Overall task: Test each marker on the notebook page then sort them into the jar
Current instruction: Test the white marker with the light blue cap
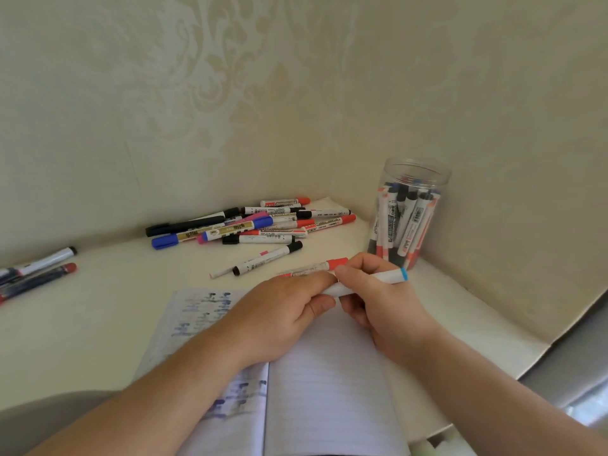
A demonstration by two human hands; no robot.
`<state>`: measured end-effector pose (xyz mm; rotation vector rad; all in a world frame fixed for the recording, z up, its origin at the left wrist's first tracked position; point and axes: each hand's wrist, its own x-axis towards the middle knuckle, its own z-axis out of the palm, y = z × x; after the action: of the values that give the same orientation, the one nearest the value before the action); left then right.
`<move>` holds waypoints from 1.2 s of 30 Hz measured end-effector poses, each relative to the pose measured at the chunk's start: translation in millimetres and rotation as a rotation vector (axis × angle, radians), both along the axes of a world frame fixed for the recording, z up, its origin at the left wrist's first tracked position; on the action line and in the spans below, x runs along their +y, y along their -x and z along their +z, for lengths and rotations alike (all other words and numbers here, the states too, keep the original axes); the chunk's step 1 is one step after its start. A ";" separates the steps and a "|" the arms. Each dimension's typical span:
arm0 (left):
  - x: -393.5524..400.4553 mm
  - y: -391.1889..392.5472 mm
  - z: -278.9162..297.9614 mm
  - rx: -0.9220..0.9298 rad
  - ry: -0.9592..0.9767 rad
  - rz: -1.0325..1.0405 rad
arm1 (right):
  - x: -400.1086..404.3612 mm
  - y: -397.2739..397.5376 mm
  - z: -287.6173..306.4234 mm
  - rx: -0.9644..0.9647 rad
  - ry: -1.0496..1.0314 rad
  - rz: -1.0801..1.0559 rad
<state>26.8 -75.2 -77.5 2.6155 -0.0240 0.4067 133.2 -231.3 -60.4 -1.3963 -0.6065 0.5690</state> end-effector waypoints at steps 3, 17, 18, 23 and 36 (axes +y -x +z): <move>0.4 -1.4 -0.2 0.006 -0.015 -0.012 | 1.0 -0.1 -1.5 0.001 -0.006 -0.006; 10.6 0.3 13.7 0.048 0.312 0.149 | -7.1 -5.6 2.3 0.359 -0.193 -0.104; 14.6 1.8 18.2 0.105 0.262 0.148 | -6.8 -5.6 1.5 0.354 -0.188 -0.095; 44.8 31.3 41.5 0.521 -0.008 0.109 | -6.8 -4.6 -1.8 0.296 -0.186 -0.035; 28.3 43.0 3.4 0.271 -0.016 0.269 | 0.7 -21.7 30.1 -0.092 -0.033 -0.057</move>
<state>-16.1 -46.9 -74.1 2.6739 0.4195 0.1388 154.9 -230.6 -30.3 -1.4102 -0.6451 0.4494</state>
